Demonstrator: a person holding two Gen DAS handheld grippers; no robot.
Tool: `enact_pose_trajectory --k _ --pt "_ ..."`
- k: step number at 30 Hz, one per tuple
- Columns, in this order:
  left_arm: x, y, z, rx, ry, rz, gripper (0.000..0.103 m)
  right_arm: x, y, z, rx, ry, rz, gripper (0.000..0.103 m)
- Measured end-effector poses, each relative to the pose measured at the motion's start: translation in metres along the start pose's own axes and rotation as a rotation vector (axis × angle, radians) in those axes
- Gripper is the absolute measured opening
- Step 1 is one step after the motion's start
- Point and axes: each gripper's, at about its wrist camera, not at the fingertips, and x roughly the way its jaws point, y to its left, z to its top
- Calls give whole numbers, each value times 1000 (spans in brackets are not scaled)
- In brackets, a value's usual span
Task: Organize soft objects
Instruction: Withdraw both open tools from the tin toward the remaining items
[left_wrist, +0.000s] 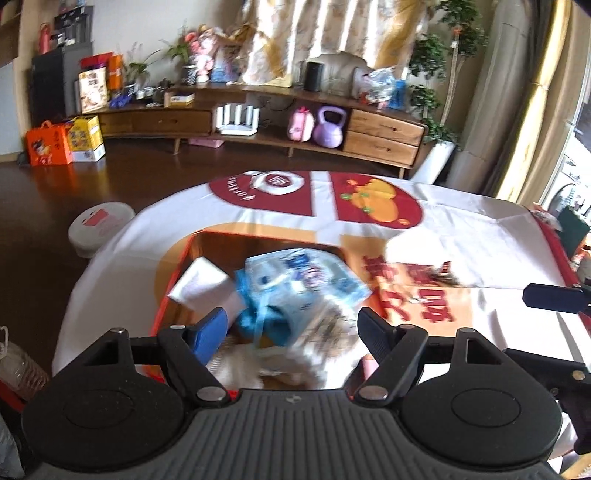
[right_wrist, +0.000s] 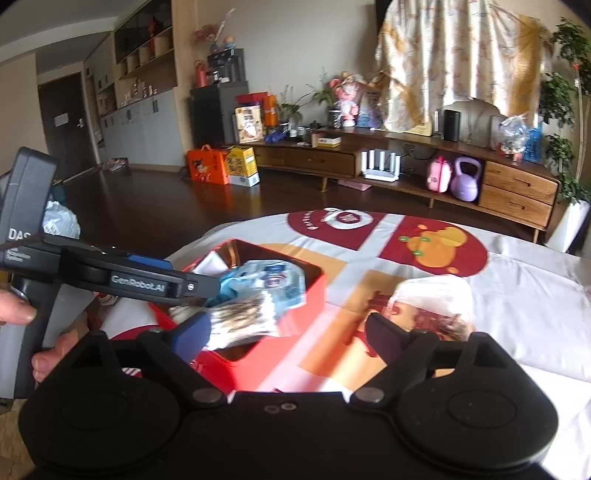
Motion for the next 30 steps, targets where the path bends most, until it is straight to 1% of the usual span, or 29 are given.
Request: enact_pose_trajectory --k 6,10,13,15,17,22,23,25,30 --pt "3 -42 10 38 -6 -56 83 -18 -36 -8 41 -12 -60 100" --pt "12 -69 20 40 8 -111 83 -26 -58 -12 62 -17 -105 103" --pt "20 -87 27 48 7 -142 84 -29 -74 -14 69 -16 -126 103" --pt "25 -101 33 67 8 -143 87 -30 -84 -15 71 -13 -136 103" --pt "31 -113 38 86 1 -132 87 -30 -94 -15 70 -9 -142 103" --pt "48 -137 54 118 8 -136 87 -25 -113 -17 70 6 -138 103" --pt "52 -141 57 124 9 -132 89 -23 -116 -17 68 10 -137 103" --pt "63 -149 62 145 13 -125 102 -17 -123 -17 64 19 -134 103" --pt "92 -162 68 173 46 -124 103 0 -137 -19 67 43 -126 103"
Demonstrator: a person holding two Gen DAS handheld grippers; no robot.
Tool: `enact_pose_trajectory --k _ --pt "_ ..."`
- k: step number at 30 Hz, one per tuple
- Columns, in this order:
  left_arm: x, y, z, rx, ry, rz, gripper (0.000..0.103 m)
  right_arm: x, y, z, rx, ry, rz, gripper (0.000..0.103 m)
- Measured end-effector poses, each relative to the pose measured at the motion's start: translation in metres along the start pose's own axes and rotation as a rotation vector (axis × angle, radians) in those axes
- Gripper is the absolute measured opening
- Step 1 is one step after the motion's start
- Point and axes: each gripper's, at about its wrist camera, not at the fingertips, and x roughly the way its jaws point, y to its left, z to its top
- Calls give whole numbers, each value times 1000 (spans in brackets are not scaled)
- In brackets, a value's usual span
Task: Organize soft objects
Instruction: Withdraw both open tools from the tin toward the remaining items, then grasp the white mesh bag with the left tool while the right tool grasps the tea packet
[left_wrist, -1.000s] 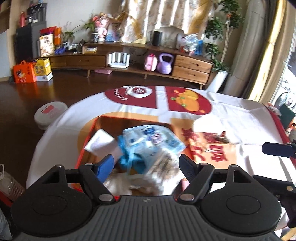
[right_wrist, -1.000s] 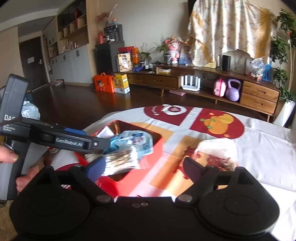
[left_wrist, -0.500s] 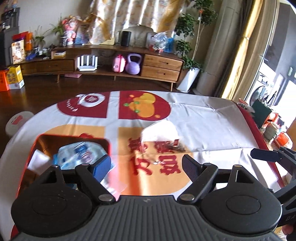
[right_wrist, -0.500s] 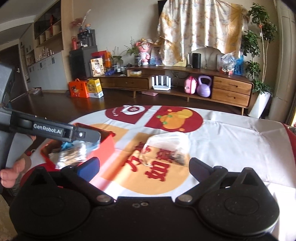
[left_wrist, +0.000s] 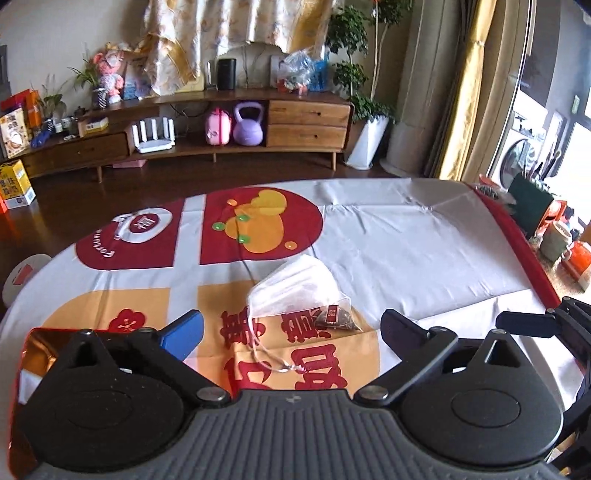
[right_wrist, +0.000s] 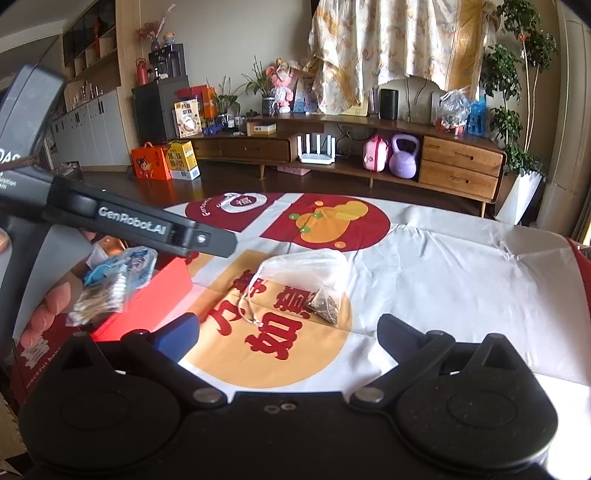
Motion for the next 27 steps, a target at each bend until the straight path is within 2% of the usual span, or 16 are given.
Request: enact_pose_trajectory --k 4,8,13,19,22,27 --pt "27 -1 9 -3 50 -12 103 18 -10 1 4 18 0 103" --pt "51 -4 20 11 43 25 103 37 -18 4 -3 44 1 103" --pt "91 -2 26 -48 87 7 103 65 -27 6 -37 102 1 101" --pt "128 2 32 -93 121 20 103 96 -36 7 -14 114 -5 97" --pt "142 4 36 -105 130 3 103 109 -37 7 -28 118 5 94" --pt "164 1 38 -67 129 29 103 128 -39 6 -40 113 0 89"
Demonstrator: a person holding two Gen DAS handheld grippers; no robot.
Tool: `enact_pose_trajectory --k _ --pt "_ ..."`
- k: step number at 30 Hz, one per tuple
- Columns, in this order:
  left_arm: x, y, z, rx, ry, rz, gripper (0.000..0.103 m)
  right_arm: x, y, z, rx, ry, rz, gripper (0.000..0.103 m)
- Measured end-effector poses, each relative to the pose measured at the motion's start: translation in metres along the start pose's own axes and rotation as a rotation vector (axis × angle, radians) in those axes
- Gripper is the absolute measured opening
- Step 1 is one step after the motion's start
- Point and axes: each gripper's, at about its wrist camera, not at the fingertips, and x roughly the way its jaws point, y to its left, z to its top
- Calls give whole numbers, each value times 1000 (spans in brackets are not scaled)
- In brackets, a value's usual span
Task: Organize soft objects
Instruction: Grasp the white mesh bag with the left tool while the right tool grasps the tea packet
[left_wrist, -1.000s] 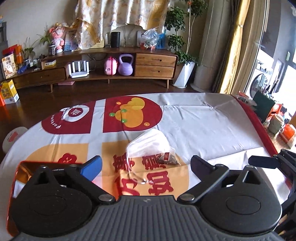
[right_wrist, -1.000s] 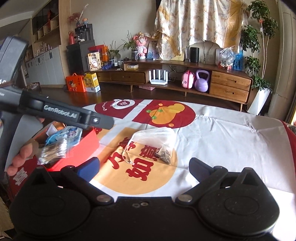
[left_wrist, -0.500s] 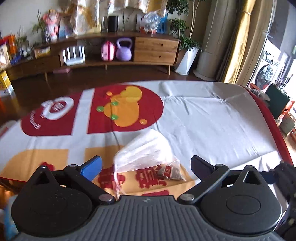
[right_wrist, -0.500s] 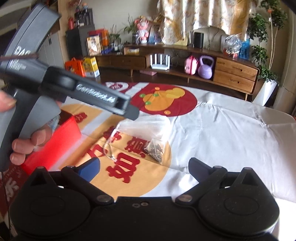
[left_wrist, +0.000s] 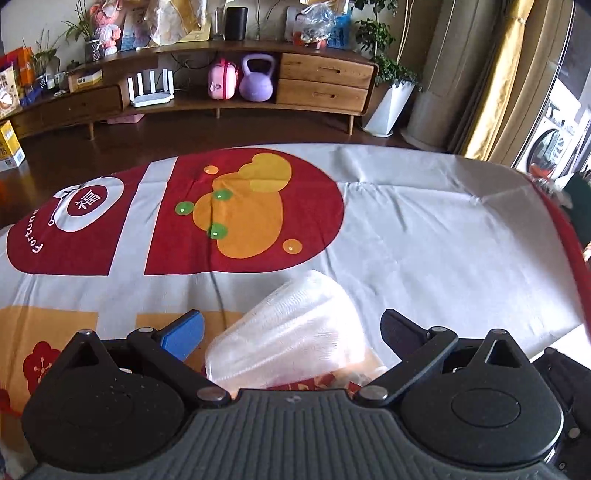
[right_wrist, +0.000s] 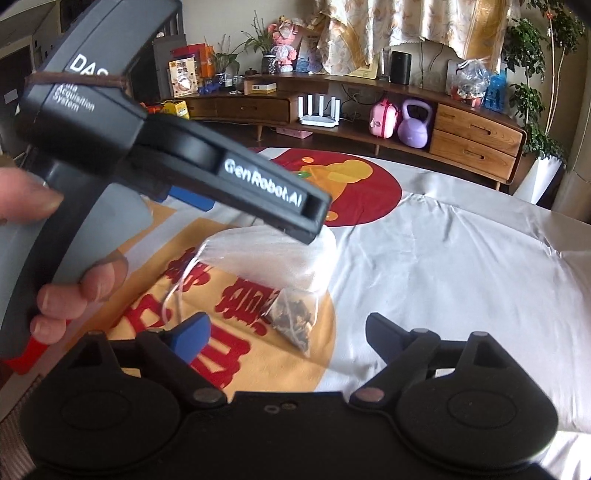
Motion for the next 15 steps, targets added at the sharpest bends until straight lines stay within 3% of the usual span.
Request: enact_pose_trajectory --k 11,15 --pt "39 1 -10 14 41 14 103 29 -4 1 45 18 2 77" --pt "46 0 -14 38 38 15 102 38 -4 1 57 37 4 64"
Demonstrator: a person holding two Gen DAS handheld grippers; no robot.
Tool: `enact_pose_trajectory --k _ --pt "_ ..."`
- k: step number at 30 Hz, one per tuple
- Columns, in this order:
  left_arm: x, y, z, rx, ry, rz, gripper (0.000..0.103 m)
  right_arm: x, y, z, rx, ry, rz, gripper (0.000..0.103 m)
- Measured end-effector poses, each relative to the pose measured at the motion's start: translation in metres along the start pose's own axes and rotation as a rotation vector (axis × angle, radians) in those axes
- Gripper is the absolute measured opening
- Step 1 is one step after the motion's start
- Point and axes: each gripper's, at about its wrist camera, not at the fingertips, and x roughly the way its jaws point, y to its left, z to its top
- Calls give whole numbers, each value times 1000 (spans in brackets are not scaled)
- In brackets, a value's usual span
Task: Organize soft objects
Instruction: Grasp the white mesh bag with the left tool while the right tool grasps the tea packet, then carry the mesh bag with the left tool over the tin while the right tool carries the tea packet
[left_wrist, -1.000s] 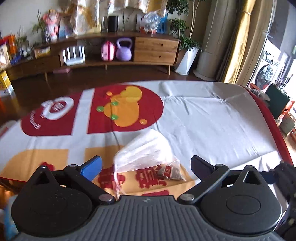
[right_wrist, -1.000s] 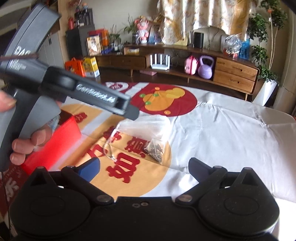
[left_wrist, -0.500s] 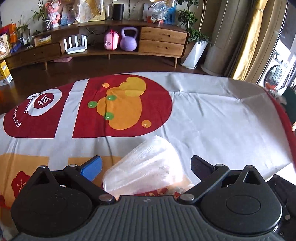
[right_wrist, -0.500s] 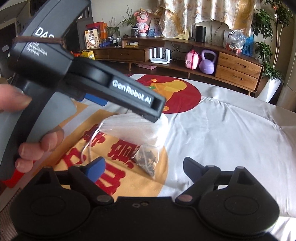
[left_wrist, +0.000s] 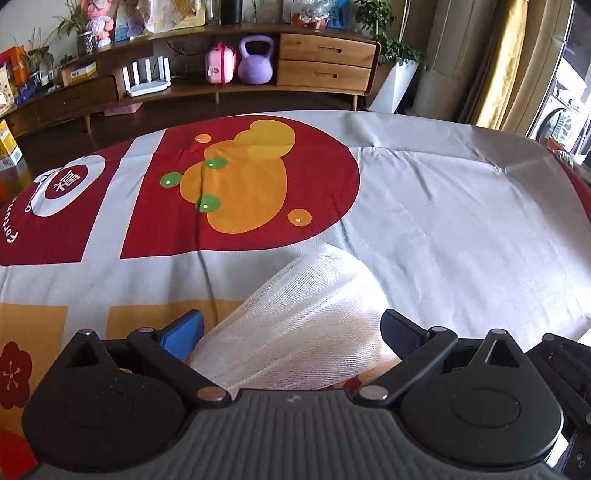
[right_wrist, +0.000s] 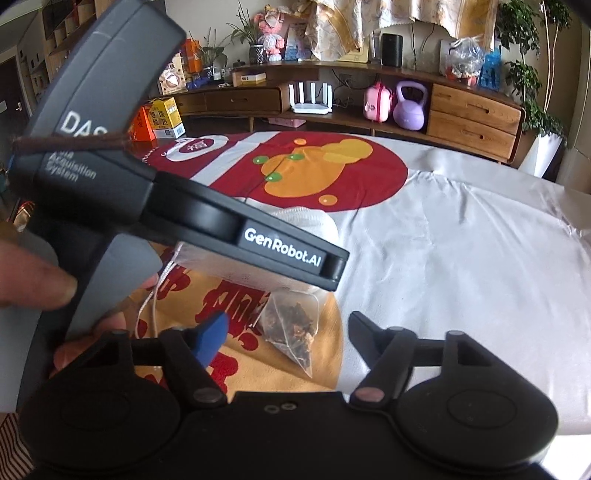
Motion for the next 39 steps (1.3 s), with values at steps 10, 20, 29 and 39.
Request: enact_pose_trajectory --k 10,20,29,39 --pt "-1 -2 -4 36 -34 5 75 5 1 -2 -8 2 -23 35" --pt "-11 -4 -10 53 -53 -8 20 -2 -3 -4 35 -7 -31 17" --pt "-33 -5 -20 33 -55 -28 11 -22 -5 -5 76 -32 -45 13" --pt "-74 -3 -38 16 -70 -41 10 -61 4 -7 100 -53 -29 12"
